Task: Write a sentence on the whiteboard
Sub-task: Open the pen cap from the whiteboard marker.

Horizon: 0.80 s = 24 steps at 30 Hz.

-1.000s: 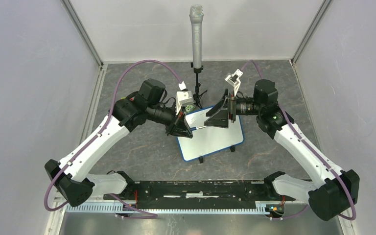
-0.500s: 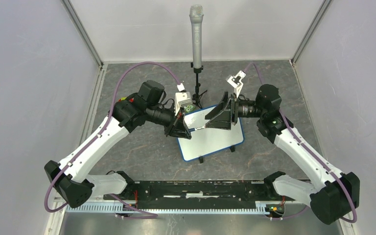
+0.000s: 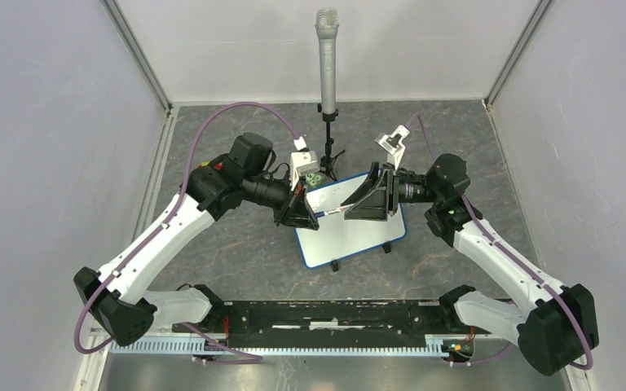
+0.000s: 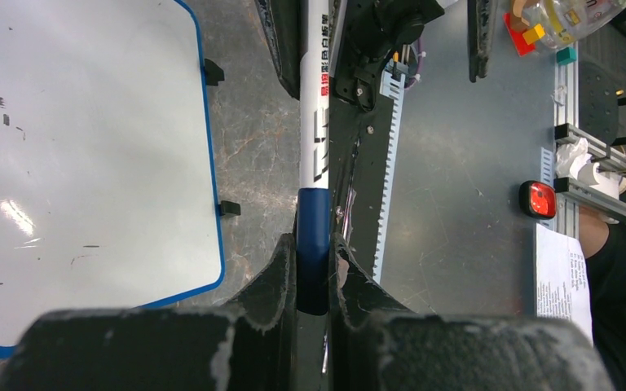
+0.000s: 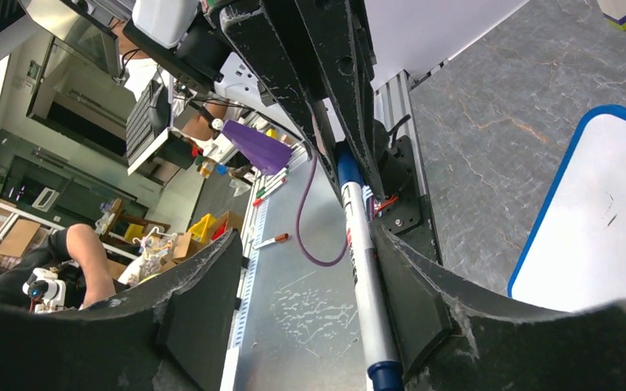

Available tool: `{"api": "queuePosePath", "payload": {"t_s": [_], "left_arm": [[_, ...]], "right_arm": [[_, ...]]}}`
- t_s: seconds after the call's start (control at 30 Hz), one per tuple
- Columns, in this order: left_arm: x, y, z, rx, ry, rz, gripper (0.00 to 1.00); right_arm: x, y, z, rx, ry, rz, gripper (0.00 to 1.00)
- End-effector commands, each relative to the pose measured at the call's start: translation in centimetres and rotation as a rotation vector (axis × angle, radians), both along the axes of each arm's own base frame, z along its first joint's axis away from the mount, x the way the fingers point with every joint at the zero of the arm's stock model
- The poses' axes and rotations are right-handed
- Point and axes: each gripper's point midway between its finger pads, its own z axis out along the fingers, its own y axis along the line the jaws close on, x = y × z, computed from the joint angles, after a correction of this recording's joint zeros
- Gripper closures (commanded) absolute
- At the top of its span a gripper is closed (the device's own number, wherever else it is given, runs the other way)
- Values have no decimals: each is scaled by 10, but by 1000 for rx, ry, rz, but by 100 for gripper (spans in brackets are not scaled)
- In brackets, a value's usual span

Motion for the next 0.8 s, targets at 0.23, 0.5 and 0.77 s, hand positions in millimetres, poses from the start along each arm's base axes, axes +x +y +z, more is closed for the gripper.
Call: {"api": "queuePosePath", "payload": {"t_s": [0.23,0.5,0.77], "left_arm": [[-1,-3,10,-39,20,-4,98],[-2,-6,11,-43,52,-7,98],[-7,-8,12,-51,80,-30,98]], "right_arm": [[-22,2,2,19,-50,89,40],[-17,6,-5,-20,-55,72,51],[-11,8,-10,-41,-57,54,53]]}}
